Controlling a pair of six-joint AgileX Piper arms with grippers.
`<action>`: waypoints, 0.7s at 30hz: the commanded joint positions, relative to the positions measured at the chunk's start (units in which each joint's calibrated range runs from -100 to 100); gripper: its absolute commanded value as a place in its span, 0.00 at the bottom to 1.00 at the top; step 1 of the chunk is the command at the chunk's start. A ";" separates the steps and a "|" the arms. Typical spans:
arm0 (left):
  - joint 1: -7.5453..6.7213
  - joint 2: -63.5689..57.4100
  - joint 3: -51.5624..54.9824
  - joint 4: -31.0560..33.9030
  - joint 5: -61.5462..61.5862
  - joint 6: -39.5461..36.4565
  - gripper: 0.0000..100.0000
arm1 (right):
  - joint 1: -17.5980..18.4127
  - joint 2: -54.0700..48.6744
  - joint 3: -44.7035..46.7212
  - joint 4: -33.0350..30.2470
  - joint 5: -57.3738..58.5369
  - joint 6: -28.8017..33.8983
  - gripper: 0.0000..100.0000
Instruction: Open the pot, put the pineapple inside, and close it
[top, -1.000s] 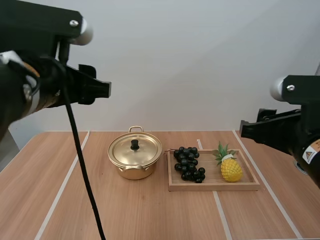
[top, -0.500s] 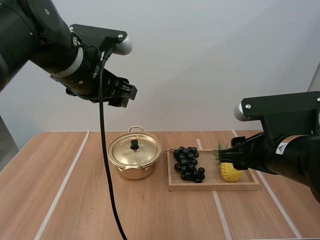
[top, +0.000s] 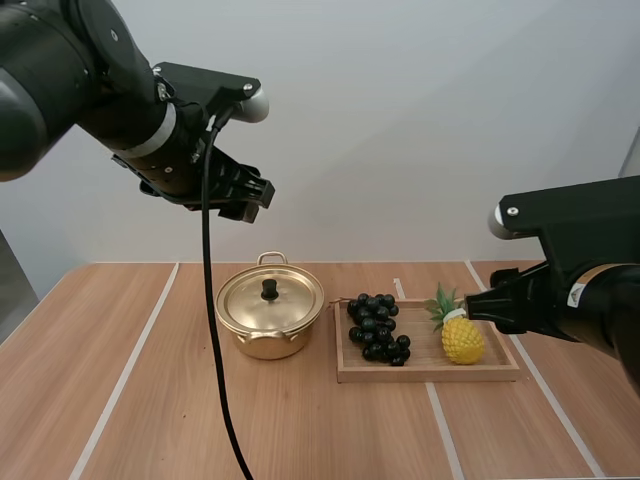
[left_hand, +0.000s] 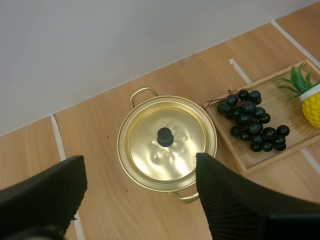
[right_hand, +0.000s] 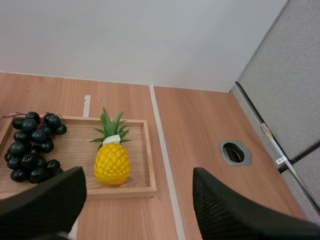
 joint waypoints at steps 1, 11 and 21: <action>-0.22 0.98 -0.71 -0.20 -4.54 1.18 1.00 | -0.22 2.99 -0.56 -2.08 -3.66 -1.01 1.00; -0.22 8.27 -0.71 1.15 -4.54 2.62 1.00 | -0.22 19.97 -0.84 -4.05 -14.64 2.30 1.00; -0.22 13.17 -0.71 1.35 -2.41 2.62 1.00 | -0.22 39.77 -7.34 -3.00 -14.06 2.18 1.00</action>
